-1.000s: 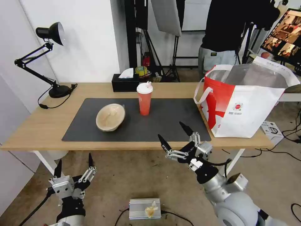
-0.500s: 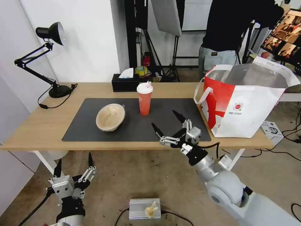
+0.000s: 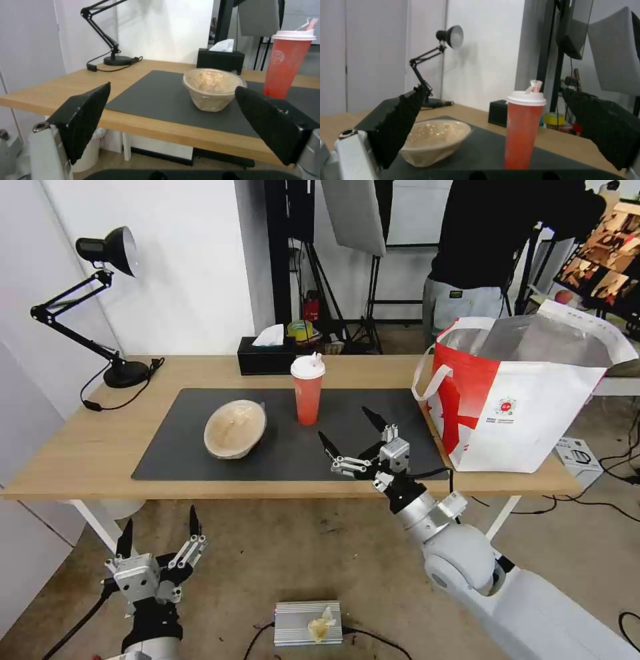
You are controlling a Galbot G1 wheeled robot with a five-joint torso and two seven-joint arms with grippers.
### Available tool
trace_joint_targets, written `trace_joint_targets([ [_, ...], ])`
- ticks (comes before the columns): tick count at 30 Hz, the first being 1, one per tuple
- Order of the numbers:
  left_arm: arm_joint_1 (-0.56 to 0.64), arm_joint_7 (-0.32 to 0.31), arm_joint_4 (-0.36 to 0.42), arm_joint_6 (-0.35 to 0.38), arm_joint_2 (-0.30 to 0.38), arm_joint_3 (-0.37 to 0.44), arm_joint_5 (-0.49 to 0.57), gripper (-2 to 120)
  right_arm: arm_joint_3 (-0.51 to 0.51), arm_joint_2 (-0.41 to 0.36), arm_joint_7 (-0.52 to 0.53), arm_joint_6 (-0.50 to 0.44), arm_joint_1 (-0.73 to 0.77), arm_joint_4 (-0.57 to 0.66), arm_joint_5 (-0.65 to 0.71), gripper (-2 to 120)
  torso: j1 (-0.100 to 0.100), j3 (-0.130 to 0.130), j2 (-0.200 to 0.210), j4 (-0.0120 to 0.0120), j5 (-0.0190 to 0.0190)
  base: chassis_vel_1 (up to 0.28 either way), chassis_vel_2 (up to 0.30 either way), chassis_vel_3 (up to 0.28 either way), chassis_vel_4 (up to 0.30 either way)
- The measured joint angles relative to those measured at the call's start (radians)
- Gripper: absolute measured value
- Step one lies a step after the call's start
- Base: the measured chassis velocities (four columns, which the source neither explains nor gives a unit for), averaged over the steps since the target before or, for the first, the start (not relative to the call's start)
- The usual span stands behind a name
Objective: Pick up the trash from the table and place it into the takeout bag.
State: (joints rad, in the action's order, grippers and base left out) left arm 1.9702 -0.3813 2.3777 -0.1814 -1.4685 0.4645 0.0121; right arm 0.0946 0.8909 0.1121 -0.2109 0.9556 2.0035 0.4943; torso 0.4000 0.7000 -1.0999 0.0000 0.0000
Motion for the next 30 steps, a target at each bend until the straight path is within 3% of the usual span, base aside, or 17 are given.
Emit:
trace_joint_targets([
  [14, -0.002, 0.0, -0.012, -0.004, -0.01, -0.003, -0.031, 100, 0.055, 0.025, 0.056, 0.074, -0.081, -0.042, -0.007, 100, 0.0, 0.0, 0.0, 0.0, -0.0001, 0.0, 0.0, 0.0, 0.0],
  [30, 0.001, 0.003, -0.028, 0.0, -0.028, -0.018, -0.062, 100, 0.086, 0.123, 0.201, 0.246, -0.107, -0.076, -0.054, 100, 0.0, 0.0, 0.0, 0.0, -0.0001, 0.0, 0.0, 0.0, 0.0],
])
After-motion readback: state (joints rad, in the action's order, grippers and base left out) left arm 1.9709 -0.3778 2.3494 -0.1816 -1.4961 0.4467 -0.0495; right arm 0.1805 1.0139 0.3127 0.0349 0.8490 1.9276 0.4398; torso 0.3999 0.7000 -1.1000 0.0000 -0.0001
